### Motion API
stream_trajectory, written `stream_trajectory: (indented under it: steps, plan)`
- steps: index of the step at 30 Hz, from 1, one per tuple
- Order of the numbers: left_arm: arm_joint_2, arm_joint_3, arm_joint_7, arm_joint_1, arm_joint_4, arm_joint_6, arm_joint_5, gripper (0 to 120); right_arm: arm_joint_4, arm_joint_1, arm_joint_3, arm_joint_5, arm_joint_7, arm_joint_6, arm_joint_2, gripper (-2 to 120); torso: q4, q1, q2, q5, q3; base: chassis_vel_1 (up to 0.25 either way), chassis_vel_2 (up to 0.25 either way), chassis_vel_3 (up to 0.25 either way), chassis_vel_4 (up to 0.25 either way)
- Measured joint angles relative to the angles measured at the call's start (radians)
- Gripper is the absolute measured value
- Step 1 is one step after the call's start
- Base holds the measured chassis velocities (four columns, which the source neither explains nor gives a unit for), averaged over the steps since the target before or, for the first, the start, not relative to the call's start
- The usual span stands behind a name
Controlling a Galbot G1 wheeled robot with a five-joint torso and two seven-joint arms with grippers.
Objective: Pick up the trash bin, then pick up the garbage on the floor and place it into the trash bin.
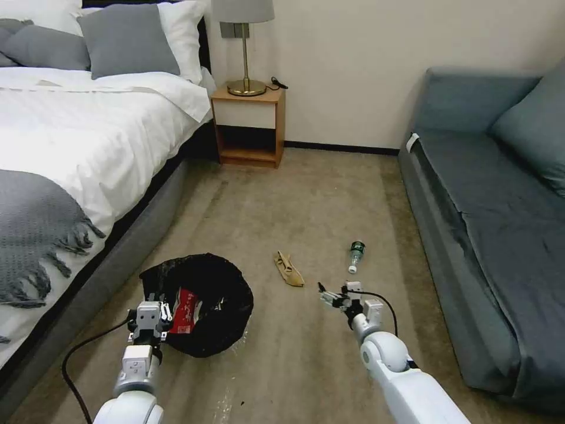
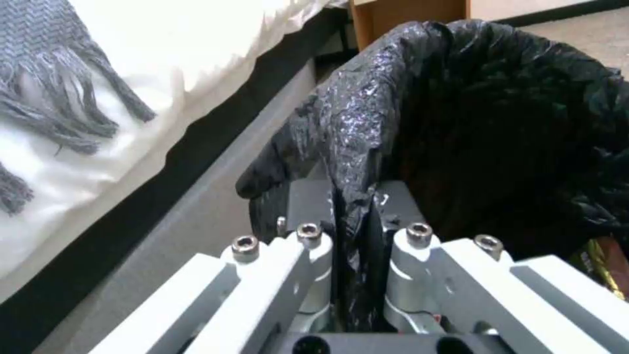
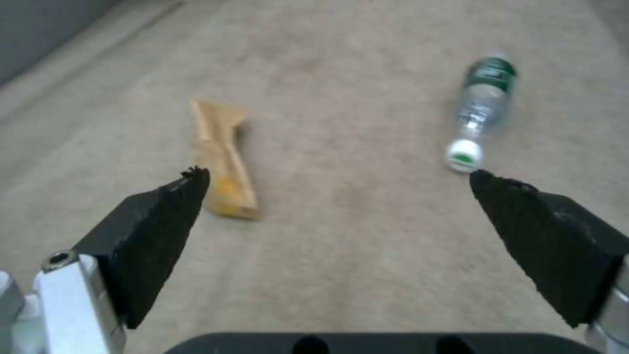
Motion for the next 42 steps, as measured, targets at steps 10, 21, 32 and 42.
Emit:
stream_trajectory:
  steps: [10, 21, 32, 42]
  plan:
    - [0.006, -0.002, -0.002, -0.011, 0.014, 0.004, 0.002, 6, -0.02, 0.001, 0.02, 0.025, -0.015, 0.004, -0.005, 100, 0.0, 0.0, 0.0, -0.0001, 0.0, 0.0, 0.0, 0.0, 0.0]
    - [-0.003, -0.01, 0.007, -0.006, 0.021, -0.002, 0.002, 6, -0.058, 0.025, 0.026, 0.039, -0.044, 0.037, 0.007, 100, 0.0, 0.0, 0.0, -0.0001, 0.0, 0.0, 0.0, 0.0, 0.0]
    - [-0.007, -0.015, 0.008, -0.006, 0.051, -0.018, 0.009, 6, -0.116, 0.042, 0.024, 0.04, -0.056, 0.067, 0.028, 100, 0.0, 0.0, 0.0, -0.0002, 0.0, -0.024, 0.029, 0.025, -0.028]
    - [-0.008, -0.006, 0.008, -0.022, 0.066, -0.02, 0.01, 6, -0.126, 0.046, 0.023, 0.036, -0.076, 0.08, 0.029, 100, 0.0001, 0.0, 0.0, -0.0001, 0.0, -0.093, 0.094, 0.096, -0.087]
